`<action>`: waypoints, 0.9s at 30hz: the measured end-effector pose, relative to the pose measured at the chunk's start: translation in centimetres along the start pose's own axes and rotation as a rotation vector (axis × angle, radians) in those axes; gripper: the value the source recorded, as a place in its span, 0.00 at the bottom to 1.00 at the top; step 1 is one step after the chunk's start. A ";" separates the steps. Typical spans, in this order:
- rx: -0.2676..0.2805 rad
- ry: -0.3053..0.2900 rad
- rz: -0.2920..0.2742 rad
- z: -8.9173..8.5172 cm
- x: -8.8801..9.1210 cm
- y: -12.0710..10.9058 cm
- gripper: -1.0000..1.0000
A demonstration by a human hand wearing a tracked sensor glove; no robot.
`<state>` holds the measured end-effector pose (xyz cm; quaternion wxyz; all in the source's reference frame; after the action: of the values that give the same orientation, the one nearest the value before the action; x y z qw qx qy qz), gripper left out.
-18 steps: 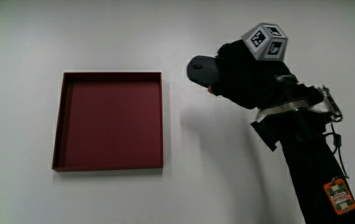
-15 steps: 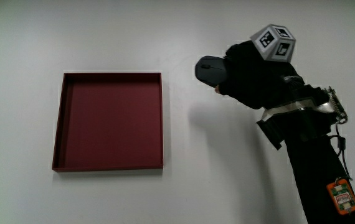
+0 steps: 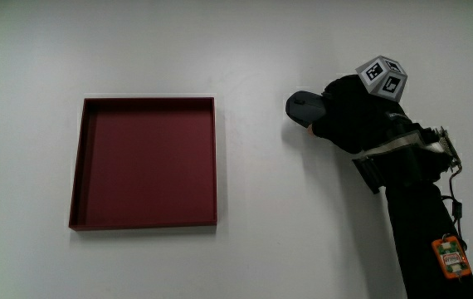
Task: Place mouse on desk
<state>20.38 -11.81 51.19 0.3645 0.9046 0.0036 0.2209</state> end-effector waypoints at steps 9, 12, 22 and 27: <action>-0.014 -0.006 -0.038 -2.1 1.7 0.9 0.50; -0.007 -0.008 -0.037 -2.5 2.0 0.8 0.50; 0.009 0.001 -0.040 -3.3 2.8 1.1 0.50; -0.029 0.013 -0.044 -3.6 3.0 0.9 0.31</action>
<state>21.48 -9.63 55.27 0.3822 0.8975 0.0229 0.2188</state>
